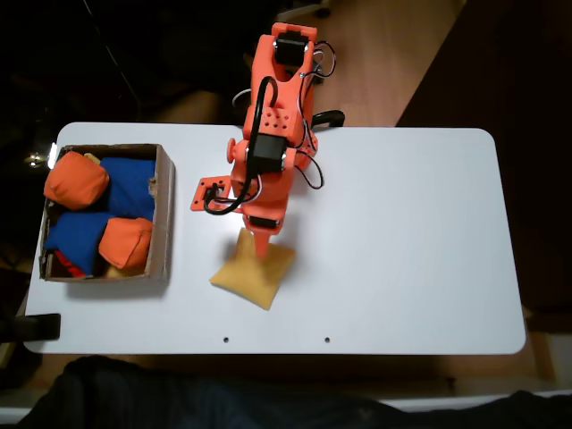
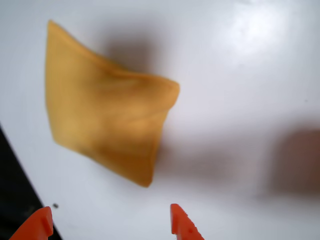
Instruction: Grasp a bag and put it in the box.
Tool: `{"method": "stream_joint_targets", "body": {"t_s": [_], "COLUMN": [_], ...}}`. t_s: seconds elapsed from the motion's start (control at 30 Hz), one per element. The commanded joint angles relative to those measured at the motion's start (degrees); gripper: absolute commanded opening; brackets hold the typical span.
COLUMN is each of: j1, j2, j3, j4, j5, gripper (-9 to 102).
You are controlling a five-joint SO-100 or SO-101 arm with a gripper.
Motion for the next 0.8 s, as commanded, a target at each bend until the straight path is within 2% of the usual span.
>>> {"method": "stream_joint_targets", "body": {"t_s": [0.0, 0.1, 0.37, 0.77], "j1": [1.1, 1.7, 3.5, 5.2], "j2": [-1.7, -3.8, -9.2, -17.2], "j3": [-4.3, -5.4, -7.0, -11.3], "j4": [1.2, 1.8, 2.9, 2.4], "j5": [-0.3, -1.0, -12.7, -13.5], "gripper": [47, 47, 47, 47]}}
